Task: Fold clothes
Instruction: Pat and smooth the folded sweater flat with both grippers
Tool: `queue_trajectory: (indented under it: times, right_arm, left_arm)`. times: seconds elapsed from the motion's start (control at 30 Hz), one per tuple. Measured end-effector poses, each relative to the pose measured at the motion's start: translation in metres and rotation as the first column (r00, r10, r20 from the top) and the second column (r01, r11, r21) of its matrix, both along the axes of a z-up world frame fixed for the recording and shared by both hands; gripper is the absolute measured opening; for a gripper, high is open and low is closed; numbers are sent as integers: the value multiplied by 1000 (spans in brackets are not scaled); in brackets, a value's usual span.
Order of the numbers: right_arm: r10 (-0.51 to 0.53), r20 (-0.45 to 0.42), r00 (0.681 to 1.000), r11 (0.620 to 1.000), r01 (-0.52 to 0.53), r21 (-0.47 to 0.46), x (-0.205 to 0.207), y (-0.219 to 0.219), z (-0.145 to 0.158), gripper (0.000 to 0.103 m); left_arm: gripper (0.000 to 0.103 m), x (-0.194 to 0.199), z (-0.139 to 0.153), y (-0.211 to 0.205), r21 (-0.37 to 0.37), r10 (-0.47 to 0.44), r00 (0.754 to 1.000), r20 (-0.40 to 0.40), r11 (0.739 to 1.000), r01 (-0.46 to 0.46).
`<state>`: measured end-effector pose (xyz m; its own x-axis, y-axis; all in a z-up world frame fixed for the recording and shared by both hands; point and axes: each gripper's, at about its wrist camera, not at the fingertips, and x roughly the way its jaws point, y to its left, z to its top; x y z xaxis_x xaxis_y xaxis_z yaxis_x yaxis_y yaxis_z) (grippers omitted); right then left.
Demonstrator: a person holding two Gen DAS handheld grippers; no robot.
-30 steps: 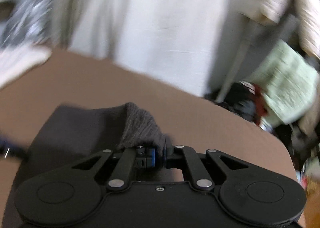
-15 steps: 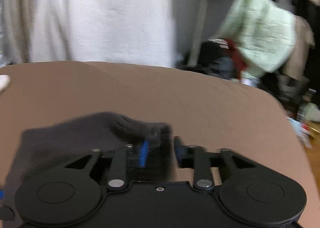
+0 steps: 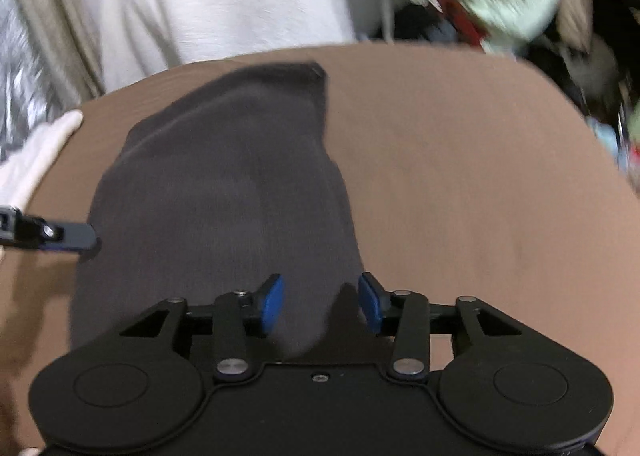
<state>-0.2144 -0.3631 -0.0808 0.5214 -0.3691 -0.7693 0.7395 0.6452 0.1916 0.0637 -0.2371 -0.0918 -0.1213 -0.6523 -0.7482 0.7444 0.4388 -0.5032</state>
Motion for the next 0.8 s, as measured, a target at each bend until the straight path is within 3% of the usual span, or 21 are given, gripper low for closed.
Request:
queue_trajectory:
  times: [0.07,0.13,0.23,0.3,0.4,0.47,0.6,0.67,0.73,0.8]
  right_arm:
    - [-32,41,999,997,29,74,-23,13,-4,56]
    - [-59,87,995,990,47,129,-42,25,-14,66]
    - [-129,174,976,964,82,253,-53,24,-38,66]
    - [-216,252,943,926,116,361,-57,16,-58,66]
    - [-304,302,904,885,151,440,-58,11,-74,66]
    - [-301,298,906,897,163,411,-54,13,-75,66]
    - [-214,269,939,956,145,253,-46,22,-58,63]
    - [-169,258,951,977,127,172,-48,26,-49,55]
    - [-142,239,961,987,120,105,-46,29,-43,35]
    - [-151,218,964,988,141,62,-44,31,-35,28]
  left_arm:
    - [71,-8,-7,19,-8,0,1000,-22,1000,0]
    - [72,-13,-21,38,-38,17,996,-92,999,-21]
    - [72,-18,-50,50,-13,52,977,-205,998,-55]
    - [72,-25,-57,43,59,46,986,-159,998,-37]
    - [72,-36,-53,37,71,11,993,-115,998,-3]
    - [72,-41,-54,36,68,-7,991,-131,998,16]
    - [72,-53,-57,35,86,-32,994,-104,995,41]
    - [72,-57,-57,35,87,-38,995,-95,995,46]
    - [70,-59,-52,37,79,-33,996,-77,996,39]
    - [69,-62,-48,37,78,-30,999,-33,996,33]
